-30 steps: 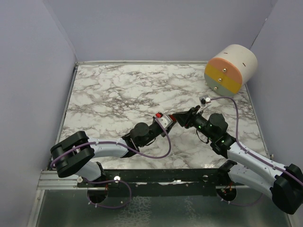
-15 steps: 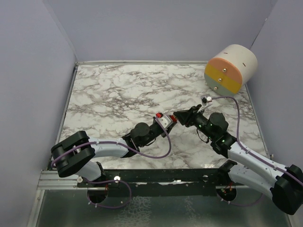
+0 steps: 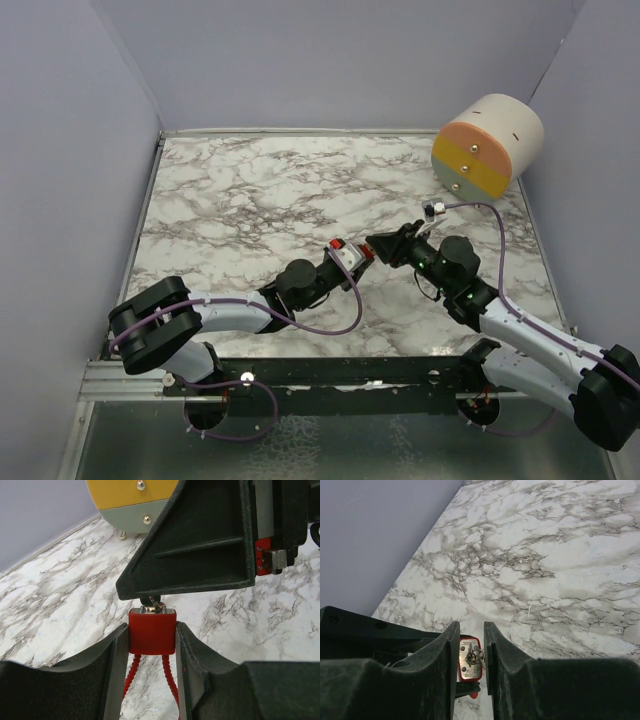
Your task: Unlock with the key
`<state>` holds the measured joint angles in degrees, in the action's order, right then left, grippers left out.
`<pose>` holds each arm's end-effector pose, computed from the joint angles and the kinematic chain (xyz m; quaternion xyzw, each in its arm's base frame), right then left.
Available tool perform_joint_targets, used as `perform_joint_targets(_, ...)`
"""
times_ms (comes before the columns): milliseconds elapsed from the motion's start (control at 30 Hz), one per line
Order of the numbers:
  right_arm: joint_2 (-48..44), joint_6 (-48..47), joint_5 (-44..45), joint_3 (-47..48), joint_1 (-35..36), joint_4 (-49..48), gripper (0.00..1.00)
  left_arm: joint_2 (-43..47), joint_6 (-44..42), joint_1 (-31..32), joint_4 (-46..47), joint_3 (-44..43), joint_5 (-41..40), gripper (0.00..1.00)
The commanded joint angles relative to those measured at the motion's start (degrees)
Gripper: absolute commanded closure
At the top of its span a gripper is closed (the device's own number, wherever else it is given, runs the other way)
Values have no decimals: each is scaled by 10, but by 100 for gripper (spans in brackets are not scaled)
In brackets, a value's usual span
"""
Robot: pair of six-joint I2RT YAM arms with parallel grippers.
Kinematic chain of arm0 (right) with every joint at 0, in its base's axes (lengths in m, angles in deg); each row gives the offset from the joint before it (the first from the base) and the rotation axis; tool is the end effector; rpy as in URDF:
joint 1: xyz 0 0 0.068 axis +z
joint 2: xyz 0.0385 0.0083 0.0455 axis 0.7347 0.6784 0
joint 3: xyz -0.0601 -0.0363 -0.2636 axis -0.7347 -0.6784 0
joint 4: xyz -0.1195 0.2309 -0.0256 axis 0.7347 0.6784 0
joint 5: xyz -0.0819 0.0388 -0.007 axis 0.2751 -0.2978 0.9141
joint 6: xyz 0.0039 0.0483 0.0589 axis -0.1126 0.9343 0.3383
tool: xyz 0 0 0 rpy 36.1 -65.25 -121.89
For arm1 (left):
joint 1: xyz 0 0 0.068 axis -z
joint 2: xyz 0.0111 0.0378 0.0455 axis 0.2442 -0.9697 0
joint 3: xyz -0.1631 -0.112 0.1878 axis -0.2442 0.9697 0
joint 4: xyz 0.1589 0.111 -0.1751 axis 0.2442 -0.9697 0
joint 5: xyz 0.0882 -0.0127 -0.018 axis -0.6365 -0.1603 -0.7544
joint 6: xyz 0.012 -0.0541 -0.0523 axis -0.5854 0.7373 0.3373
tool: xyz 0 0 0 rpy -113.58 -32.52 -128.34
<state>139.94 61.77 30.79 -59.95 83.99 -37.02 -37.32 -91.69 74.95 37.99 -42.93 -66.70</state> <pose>0.1931 0.1479 0.2467 -0.0406 0.7466 0.3928 0.5354 0.1644 -0.2766 0.2250 0.3269 0.6090 -0.3050 0.6552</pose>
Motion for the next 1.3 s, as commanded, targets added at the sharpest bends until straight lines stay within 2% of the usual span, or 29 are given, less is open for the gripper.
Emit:
perform_joint_targets(0,5,-1,-3,8,2,-14,75,6,0,-2,19,-13,16,100)
perform_joint_targets(700,6,6,-15,-7,2,-21,84,5,-2,-2,19,-19,8,100)
perform_joint_targets(1267,4,10,-25,-19,2,-20,86,8,-4,-2,17,-24,-4,100)
